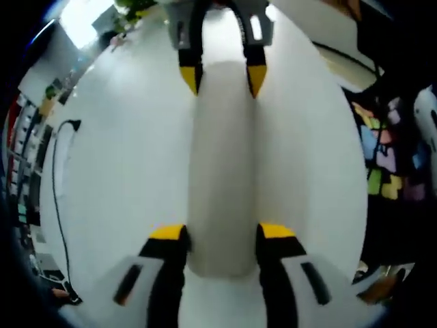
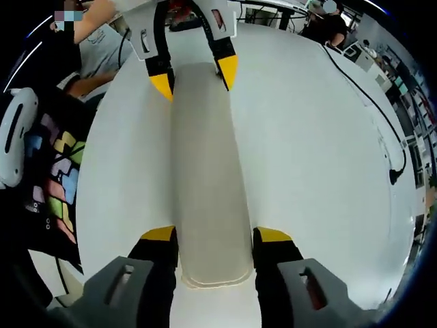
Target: Arrange the utensils inside the cutlery case until each visible utensil rests in its matching compartment.
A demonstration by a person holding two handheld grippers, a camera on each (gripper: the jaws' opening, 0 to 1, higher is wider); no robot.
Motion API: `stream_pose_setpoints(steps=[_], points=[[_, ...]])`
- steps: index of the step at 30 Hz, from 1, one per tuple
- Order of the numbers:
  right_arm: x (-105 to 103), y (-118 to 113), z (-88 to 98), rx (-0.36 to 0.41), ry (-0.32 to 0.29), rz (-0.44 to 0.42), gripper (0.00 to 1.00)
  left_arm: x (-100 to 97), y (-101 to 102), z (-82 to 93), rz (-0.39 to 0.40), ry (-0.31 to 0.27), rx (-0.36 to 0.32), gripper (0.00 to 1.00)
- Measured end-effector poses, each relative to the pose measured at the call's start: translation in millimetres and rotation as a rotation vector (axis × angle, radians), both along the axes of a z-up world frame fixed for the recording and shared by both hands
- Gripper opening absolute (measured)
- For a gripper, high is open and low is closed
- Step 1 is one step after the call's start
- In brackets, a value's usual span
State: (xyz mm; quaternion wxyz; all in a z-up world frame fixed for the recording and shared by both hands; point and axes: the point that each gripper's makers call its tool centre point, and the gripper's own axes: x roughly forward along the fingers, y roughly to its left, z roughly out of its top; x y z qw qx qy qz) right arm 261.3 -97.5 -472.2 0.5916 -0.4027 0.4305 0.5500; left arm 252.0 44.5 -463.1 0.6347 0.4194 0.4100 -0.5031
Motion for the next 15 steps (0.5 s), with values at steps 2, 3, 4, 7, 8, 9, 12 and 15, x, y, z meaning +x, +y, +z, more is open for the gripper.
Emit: stream_pose_setpoints(steps=[2,3,4,7,8,9,12,15], points=[[-0.5,0.2,0.0,0.001,-0.002,0.003,0.44,-0.2,-0.1,-0.3,-0.005,0.004,-0.002,0.42],[-1.0,0.1,-0.1,0.003,-0.004,0.004,0.44,0.4,-0.1,-0.6,-0.004,0.007,0.002,0.42],[-1.9,0.3,0.1,0.006,-0.007,0.008,0.44,0.3,-0.1,-0.7,-0.006,0.008,0.007,0.42],[-2.5,-0.1,0.3,0.005,-0.008,0.01,0.43,-0.2,-0.4,-1.1,-0.017,0.007,0.023,0.42],[-3.3,0.9,0.5,0.012,-0.005,0.012,0.43,-2.7,1.9,-1.5,-0.006,0.027,0.046,0.42],[-4.0,1.8,0.6,0.017,-0.001,0.009,0.43,-2.1,0.9,-2.0,-0.016,0.02,0.054,0.42],[-4.9,0.8,0.5,0.003,-0.003,0.004,0.43,-2.1,0.8,-2.2,-0.024,0.021,0.065,0.42],[-4.2,-0.2,3.4,0.011,-0.008,-0.003,0.43,1.3,0.7,-2.1,-0.032,0.02,0.061,0.42]])
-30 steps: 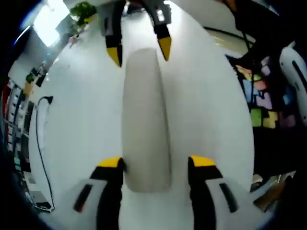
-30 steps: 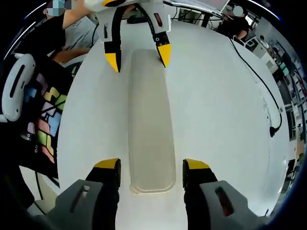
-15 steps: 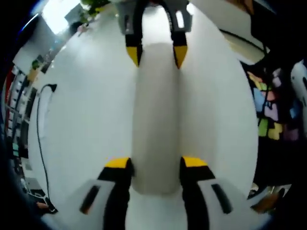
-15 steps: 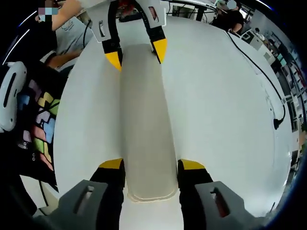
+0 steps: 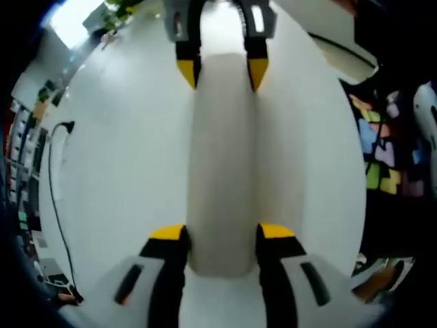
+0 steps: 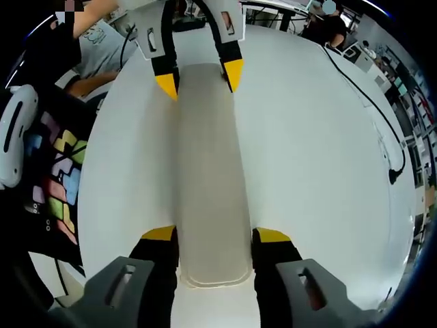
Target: Arrange the utensils inside the cutlery case until each visible utensil rests in its matching compartment.
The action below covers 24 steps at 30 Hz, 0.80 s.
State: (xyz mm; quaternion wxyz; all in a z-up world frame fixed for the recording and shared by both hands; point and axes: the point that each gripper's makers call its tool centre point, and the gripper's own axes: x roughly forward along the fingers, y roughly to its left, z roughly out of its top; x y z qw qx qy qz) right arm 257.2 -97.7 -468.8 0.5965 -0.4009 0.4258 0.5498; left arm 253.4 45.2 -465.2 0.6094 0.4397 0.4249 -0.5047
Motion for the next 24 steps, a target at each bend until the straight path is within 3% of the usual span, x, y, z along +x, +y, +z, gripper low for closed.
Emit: stream_pose_setpoints(steps=[5,11,17,24], points=[[2.4,0.6,9.2,0.008,-0.018,0.002,0.43,2.8,-0.6,2.6,0.001,0.005,0.007,0.42],[13.1,-4.5,26.3,-0.001,-0.044,-0.01,0.43,14.5,-4.5,18.0,-0.013,-0.015,0.007,0.42],[28.1,-7.4,35.4,-0.001,-0.057,-0.013,0.43,30.6,-8.4,34.0,-0.013,-0.037,0.028,0.42],[52.3,-4.9,40.1,-0.004,-0.079,-0.028,0.43,58.7,-5.6,37.6,-0.037,-0.043,0.04,0.42]])
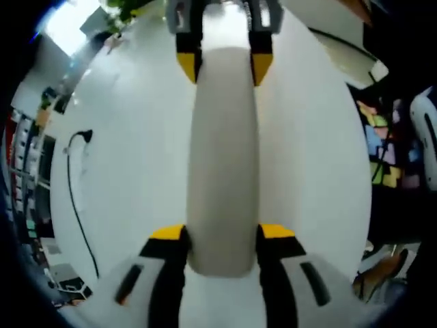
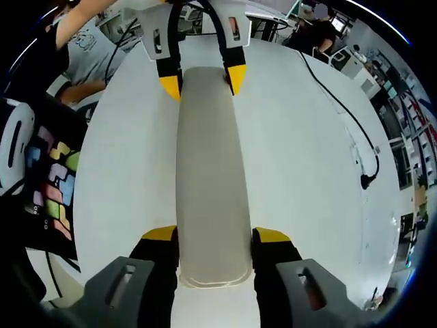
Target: Arrange the utensils inside the cutlery case until each visible utensil rests in its matching compartment.
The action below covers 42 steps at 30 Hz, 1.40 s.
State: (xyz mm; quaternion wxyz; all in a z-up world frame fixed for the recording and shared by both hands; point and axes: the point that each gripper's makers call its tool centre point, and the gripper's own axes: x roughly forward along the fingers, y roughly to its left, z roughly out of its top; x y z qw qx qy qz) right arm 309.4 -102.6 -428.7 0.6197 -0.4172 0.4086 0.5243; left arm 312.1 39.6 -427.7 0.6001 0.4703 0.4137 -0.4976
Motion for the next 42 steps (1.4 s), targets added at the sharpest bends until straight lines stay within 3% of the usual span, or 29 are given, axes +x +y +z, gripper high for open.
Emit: stream_pose_setpoints(steps=[6,13,36,42], points=[[16.2,-4.2,-7.3,-0.026,-0.007,0.0,0.43,18.1,-4.6,-2.0,-0.004,0.003,0.001,0.42],[26.7,-8.9,-25.5,-0.033,0.016,-0.001,0.43,24.7,-7.9,-9.2,-0.019,0.018,-0.008,0.42],[28.9,-6.2,-43.2,-0.091,0.026,0.014,0.43,27.8,-4.0,-40.0,-0.026,0.036,0.02,0.42],[28.4,-7.3,-42.7,-0.102,0.035,0.005,0.43,27.9,-3.0,-38.6,-0.029,0.03,0.023,0.42]])
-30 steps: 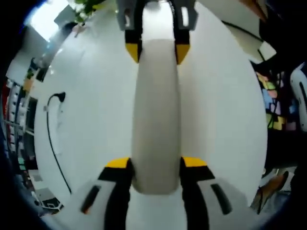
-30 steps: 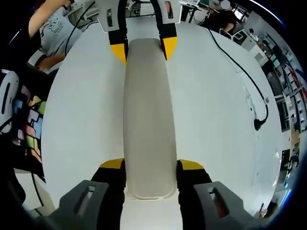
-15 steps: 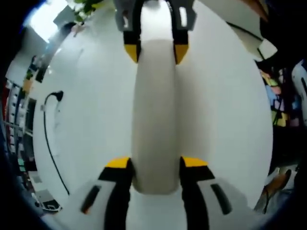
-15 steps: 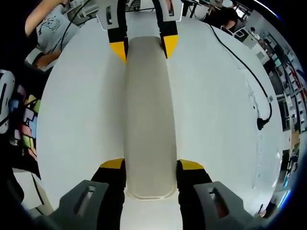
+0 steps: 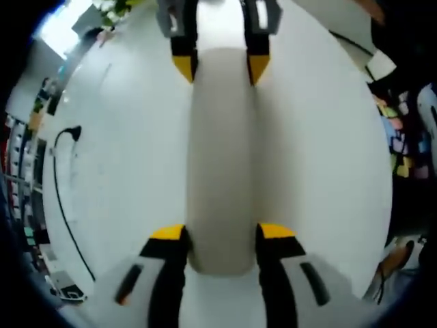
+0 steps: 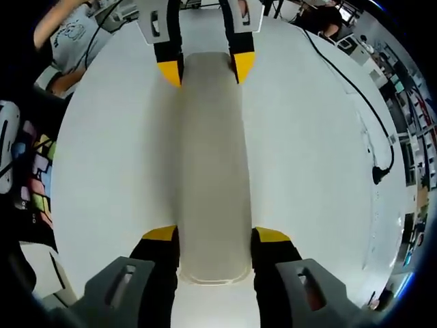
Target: Arrange the utensils inside the cutlery case until each visible utensil rests in its matching compartment.
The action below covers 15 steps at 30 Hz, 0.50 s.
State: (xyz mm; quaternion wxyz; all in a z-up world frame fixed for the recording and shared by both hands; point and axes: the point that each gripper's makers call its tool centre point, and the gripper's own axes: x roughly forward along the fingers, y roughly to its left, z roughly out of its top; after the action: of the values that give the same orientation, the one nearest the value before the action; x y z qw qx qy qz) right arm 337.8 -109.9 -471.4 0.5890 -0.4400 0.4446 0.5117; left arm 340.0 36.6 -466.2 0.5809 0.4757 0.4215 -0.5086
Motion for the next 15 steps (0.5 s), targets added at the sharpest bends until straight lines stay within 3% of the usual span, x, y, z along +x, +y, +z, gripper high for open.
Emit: stream_pose_setpoints(steps=[15], points=[[-0.2,-0.7,0.1,0.037,0.016,-0.031,0.44,-0.2,0.4,-1.6,0.011,0.008,0.011,0.43]])
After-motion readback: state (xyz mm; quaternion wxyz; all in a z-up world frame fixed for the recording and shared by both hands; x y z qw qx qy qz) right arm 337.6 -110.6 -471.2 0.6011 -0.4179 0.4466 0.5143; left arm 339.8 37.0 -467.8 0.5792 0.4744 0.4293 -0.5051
